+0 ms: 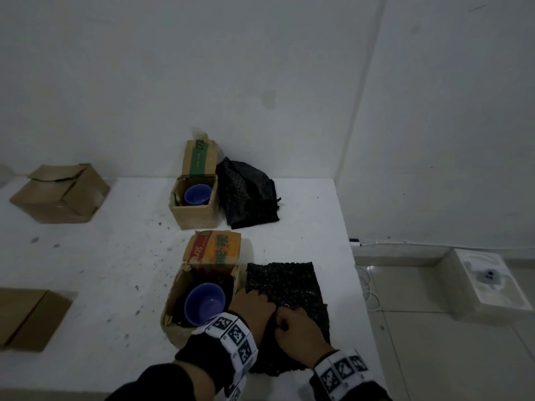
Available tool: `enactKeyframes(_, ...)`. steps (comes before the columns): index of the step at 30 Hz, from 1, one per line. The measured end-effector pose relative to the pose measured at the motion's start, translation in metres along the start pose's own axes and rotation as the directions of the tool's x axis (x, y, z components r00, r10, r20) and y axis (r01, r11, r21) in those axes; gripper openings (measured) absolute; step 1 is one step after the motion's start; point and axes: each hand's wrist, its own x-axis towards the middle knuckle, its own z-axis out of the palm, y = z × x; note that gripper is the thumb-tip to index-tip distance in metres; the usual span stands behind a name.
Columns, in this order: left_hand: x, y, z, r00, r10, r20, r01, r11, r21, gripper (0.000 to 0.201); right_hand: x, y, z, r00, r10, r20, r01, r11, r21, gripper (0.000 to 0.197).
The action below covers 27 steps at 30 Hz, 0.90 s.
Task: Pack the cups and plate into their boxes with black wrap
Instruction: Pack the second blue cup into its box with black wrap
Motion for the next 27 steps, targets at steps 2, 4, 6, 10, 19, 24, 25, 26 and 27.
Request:
enactKeyframes(2, -0.001, 0.0, -0.007, 0.999, 0.015, -0.031, -0.016, 0.999, -0.035, 0.027, -0.002, -0.003, -0.016, 1.0, 0.001, -0.01, 0.001, 0.984, 0.177, 0.026)
enactKeyframes(4, -0.004, -0.002, -0.019, 0.991, 0.046, -0.124, -0.06, 0.991, -0.118, 0.02, -0.006, -0.011, -0.035, 0.999, 0.022, -0.046, -0.008, 0.959, 0.284, 0.022)
enactKeyframes(6, -0.01, -0.008, -0.033, 0.96, 0.047, -0.276, -0.117, 0.963, -0.245, 0.016, -0.009, -0.02, -0.053, 0.992, -0.01, -0.127, 0.057, 0.929, 0.366, 0.017)
enactKeyframes(10, -0.027, -0.03, -0.058, 0.836, -0.061, -0.545, -0.246, 0.846, -0.473, 0.019, -0.019, -0.05, -0.077, 0.951, -0.093, -0.296, 0.241, 0.823, 0.514, 0.018)
enactKeyframes(19, -0.065, -0.109, -0.05, 0.676, -0.297, -0.674, -0.36, 0.666, -0.654, 0.022, 0.004, -0.124, -0.052, 0.825, -0.31, -0.473, 0.502, 0.786, 0.36, 0.035)
enactKeyframes(24, -0.079, -0.152, -0.008, 0.693, -0.309, -0.651, -0.282, 0.715, -0.639, 0.03, 0.025, -0.147, -0.019, 0.772, -0.328, -0.545, 0.4, 0.916, 0.016, 0.025)
enactKeyframes(25, -0.08, -0.158, 0.002, 0.702, -0.32, -0.637, -0.256, 0.721, -0.644, 0.036, 0.029, -0.148, -0.013, 0.773, -0.363, -0.52, 0.367, 0.925, -0.101, 0.021)
enactKeyframes(26, -0.08, -0.162, 0.012, 0.707, -0.338, -0.622, -0.24, 0.712, -0.66, 0.041, 0.032, -0.151, -0.006, 0.781, -0.396, -0.484, 0.336, 0.918, -0.209, 0.019)
enactKeyframes(27, -0.081, -0.164, 0.02, 0.71, -0.363, -0.603, -0.232, 0.687, -0.688, 0.047, 0.034, -0.153, 0.001, 0.783, -0.434, -0.445, 0.311, 0.894, -0.323, 0.017)
